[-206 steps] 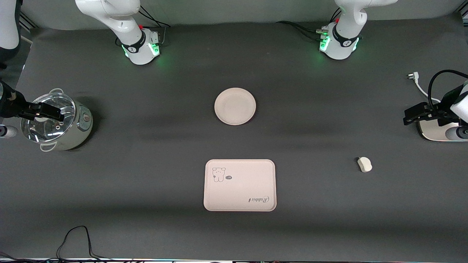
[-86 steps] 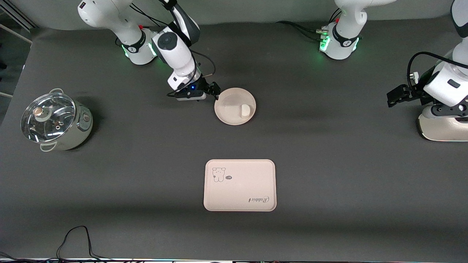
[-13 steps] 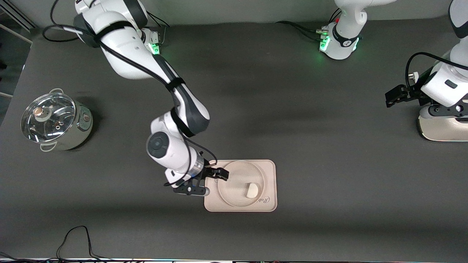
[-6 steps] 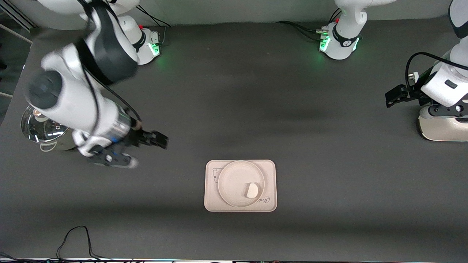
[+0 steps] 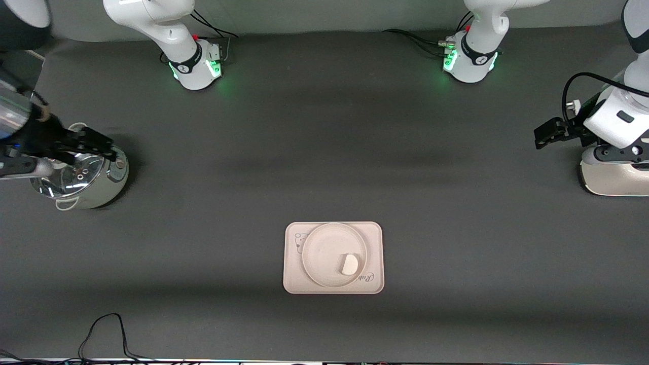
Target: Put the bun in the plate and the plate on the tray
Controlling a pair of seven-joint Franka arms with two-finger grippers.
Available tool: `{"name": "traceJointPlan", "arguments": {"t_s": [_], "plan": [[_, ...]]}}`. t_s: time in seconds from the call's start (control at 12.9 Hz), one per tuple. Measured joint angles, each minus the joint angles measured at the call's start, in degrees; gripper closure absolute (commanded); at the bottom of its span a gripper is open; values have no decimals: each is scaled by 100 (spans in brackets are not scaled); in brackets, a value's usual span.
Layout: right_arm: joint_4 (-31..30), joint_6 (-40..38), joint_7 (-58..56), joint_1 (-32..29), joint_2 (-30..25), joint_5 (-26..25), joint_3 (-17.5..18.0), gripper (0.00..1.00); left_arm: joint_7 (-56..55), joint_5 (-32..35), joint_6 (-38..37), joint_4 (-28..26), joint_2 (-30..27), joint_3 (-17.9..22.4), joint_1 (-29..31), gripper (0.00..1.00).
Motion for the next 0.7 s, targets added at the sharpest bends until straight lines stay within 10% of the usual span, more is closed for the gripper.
{"name": "traceJointPlan", "arguments": {"t_s": [0.7], "plan": [[-265, 317, -122, -102, 13, -164, -206, 0, 0, 0, 0, 0, 2, 0, 0, 0]]}}
